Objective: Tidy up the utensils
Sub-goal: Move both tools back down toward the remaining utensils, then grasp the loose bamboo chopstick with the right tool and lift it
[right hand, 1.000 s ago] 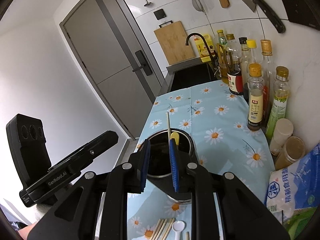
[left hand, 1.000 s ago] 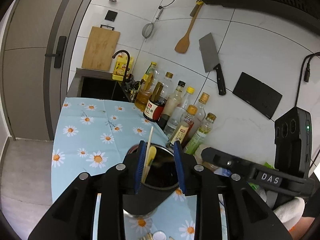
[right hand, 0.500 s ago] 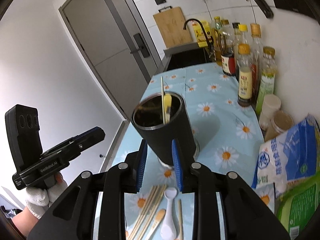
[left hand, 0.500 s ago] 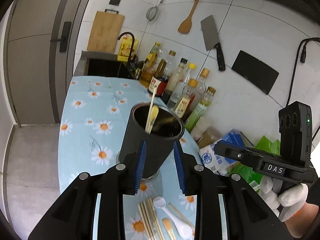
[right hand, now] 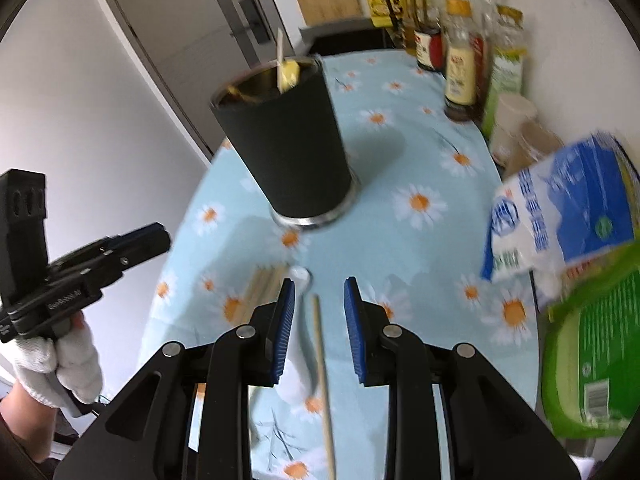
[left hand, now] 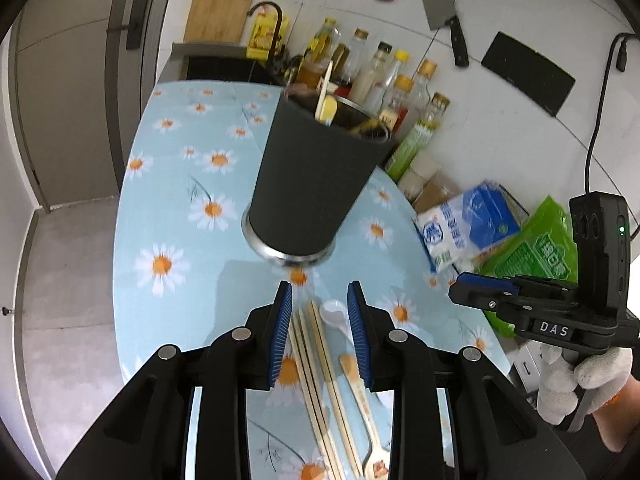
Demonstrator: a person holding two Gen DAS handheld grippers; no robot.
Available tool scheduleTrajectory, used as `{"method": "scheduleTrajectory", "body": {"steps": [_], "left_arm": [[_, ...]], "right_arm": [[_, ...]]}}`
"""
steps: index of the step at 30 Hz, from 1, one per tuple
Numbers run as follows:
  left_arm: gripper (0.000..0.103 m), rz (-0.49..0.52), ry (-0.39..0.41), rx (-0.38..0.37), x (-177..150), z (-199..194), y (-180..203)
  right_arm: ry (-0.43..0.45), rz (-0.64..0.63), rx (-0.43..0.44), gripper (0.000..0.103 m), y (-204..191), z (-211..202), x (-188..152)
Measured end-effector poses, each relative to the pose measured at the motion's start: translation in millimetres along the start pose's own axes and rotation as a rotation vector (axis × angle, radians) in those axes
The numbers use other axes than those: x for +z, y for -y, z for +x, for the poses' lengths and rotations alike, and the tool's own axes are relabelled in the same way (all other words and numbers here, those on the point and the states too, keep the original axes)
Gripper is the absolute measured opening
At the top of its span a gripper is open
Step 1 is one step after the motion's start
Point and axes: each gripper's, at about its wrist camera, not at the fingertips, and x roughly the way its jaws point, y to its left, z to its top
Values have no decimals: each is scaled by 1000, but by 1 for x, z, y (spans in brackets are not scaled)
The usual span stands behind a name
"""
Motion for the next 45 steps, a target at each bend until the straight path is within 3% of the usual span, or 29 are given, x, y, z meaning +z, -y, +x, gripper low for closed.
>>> {"method": "scheduleTrajectory", "body": {"steps": [15, 18, 22, 28, 35, 45], "left_arm": [[27, -63, -239, 32, -63, 30, -13], [27, -62, -266, 28, -70, 32, -14], [27, -45, -277, 35, -77, 32, -12], [27, -68, -287, 35, -81, 32, -18], [27, -89, -282, 30, -83, 31, -23], [27, -84, -286, 20, -82, 31, -17]], "right_arm": [[-295, 14, -5, 27, 9, 43, -30], [-393, -22, -19, 27, 6, 56, -34], [-523, -53, -33, 27, 5, 73, -40], [-620, -74, -31, 27, -1, 89, -37], [-693, -121, -54, 27, -17, 111, -33], [-776, -76, -88, 25, -20, 138, -16]]}}
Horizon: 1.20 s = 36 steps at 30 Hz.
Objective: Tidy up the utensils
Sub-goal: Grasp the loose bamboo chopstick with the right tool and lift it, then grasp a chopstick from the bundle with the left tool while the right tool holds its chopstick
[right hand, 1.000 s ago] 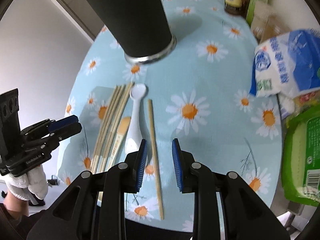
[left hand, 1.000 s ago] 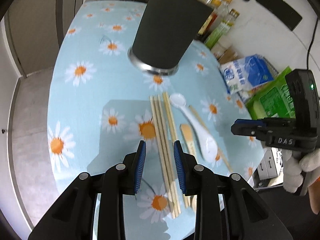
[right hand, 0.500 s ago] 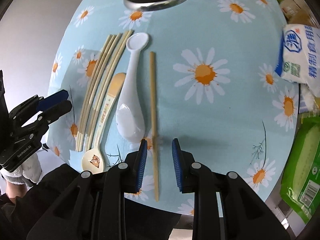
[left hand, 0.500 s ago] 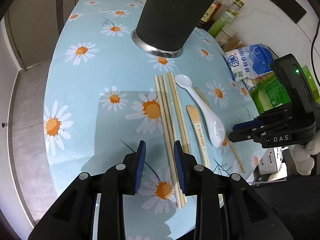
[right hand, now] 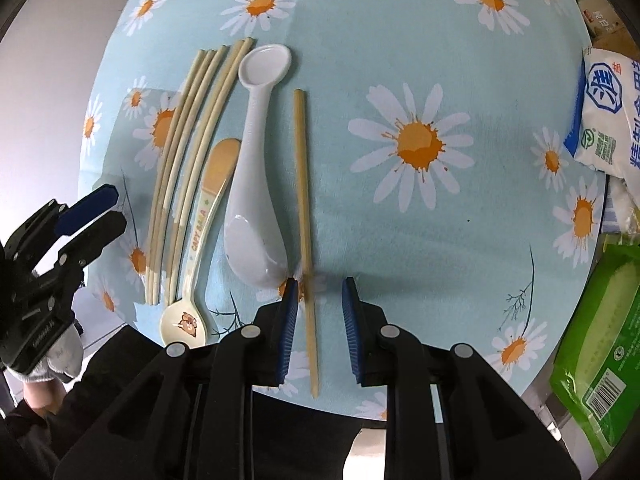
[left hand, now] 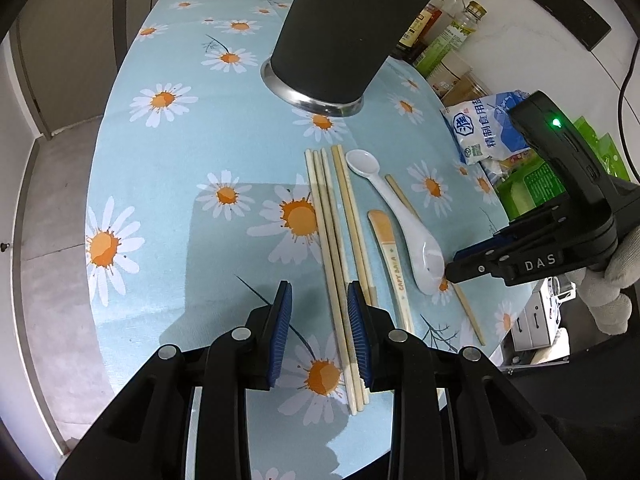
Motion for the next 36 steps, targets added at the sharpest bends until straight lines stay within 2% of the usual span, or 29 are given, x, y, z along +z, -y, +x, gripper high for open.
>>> {"method": "scheduleTrajectory", "body": {"steps": [3, 6, 9, 18, 21, 29, 32, 34, 36], "left_arm": [[27, 1, -8, 5, 0, 2, 0], [27, -3, -9, 4, 0, 2, -1], [27, -3, -5, 8, 0, 2, 0], [27, -29, -23, 35, 3, 5, 4], [27, -44, -35, 49, 6, 4, 6], [27, -39, -106, 123, 21, 14, 16], [27, -22, -135, 154, 24, 22, 23], [27, -18, -150, 168, 26, 26, 25], [27, -20, -159, 200, 28, 30, 25]], "right_arm": [[-9, -14, -44, 24, -3, 1, 5], [-11, -18, -86, 16, -8, 2, 8], [-5, -1, -87, 5, -8, 7, 6], [16, 14, 19, 5, 5, 9, 12], [48, -3, 26, 5, 11, 3, 9], [177, -14, 161, 5, 28, -35, 4], [235, -13, 173, 5, 35, -45, 0], [247, -1, 228, 6, 42, -47, -10], [262, 2, 247, 6, 51, -53, -11]]}}
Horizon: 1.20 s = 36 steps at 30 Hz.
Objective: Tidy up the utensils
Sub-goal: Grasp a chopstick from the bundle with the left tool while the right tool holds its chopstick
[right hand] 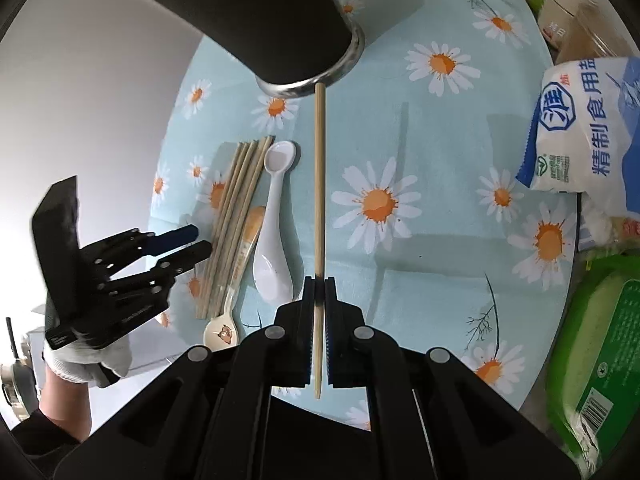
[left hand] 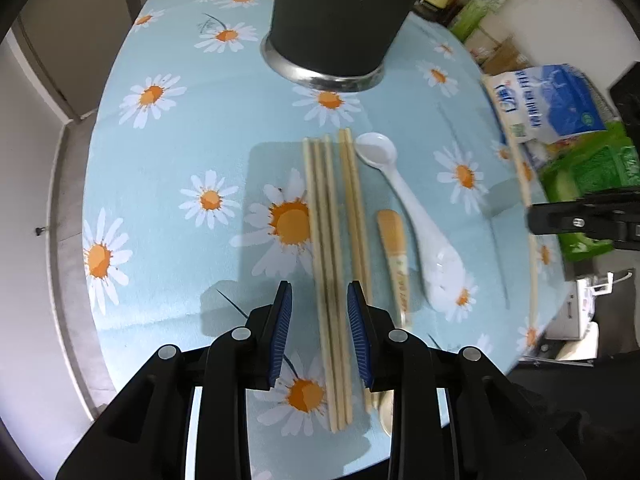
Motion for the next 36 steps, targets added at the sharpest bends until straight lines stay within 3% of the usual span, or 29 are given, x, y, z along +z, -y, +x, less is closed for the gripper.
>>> {"method": "scheduleTrajectory", "body": {"steps": [6, 14, 29, 31, 36], "left_arm": [[25, -68, -29, 18, 10, 6, -14], [25, -54, -46, 56, 12, 5, -8], [24, 19, -98, 104, 26, 17, 13], [16, 37, -105, 133, 29, 19, 16], [13, 30, -119, 110, 35, 19, 11]], "right_arm": [[22, 10, 72, 6, 7, -13, -13], [19, 1, 106, 6, 20, -25, -18], [26, -45, 148, 6, 3, -21, -13], [29, -45, 155, 6, 2, -22, -12], [35, -47, 163, 6, 0, -21, -8]]}}
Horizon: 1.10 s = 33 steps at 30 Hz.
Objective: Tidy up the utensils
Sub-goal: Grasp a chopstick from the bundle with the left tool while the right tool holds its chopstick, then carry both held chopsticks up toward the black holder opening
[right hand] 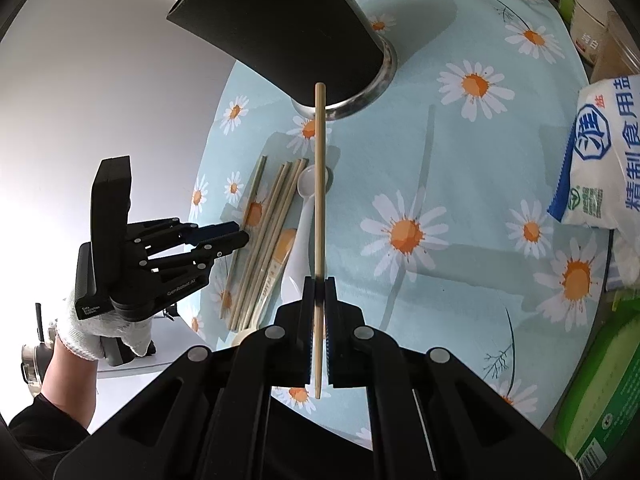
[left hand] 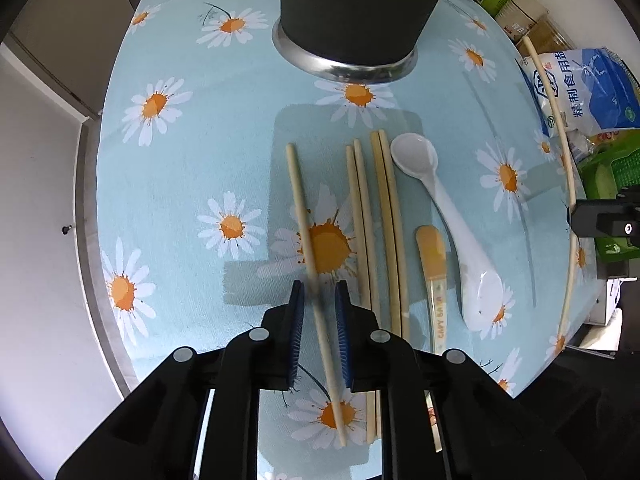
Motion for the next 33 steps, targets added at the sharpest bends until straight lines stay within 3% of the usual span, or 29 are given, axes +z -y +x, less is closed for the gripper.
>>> {"method": "scheduleTrajectory", "body": {"steps": [4, 15, 25, 33], "left_arm": [[4, -4, -2, 5, 0, 0, -8], [4, -73, 47, -59, -12, -1, -30], [4, -155, 181, -120, -17, -33, -36], [3, -182, 303, -142, -17, -70, -29]], "right_arm": [[7, 4, 5, 6, 0, -1, 5], [26, -39, 8, 6, -6, -8, 15], [49, -69, 15, 6, -12, -16, 19], [61, -119, 71, 6, -22, -20, 20]]}}
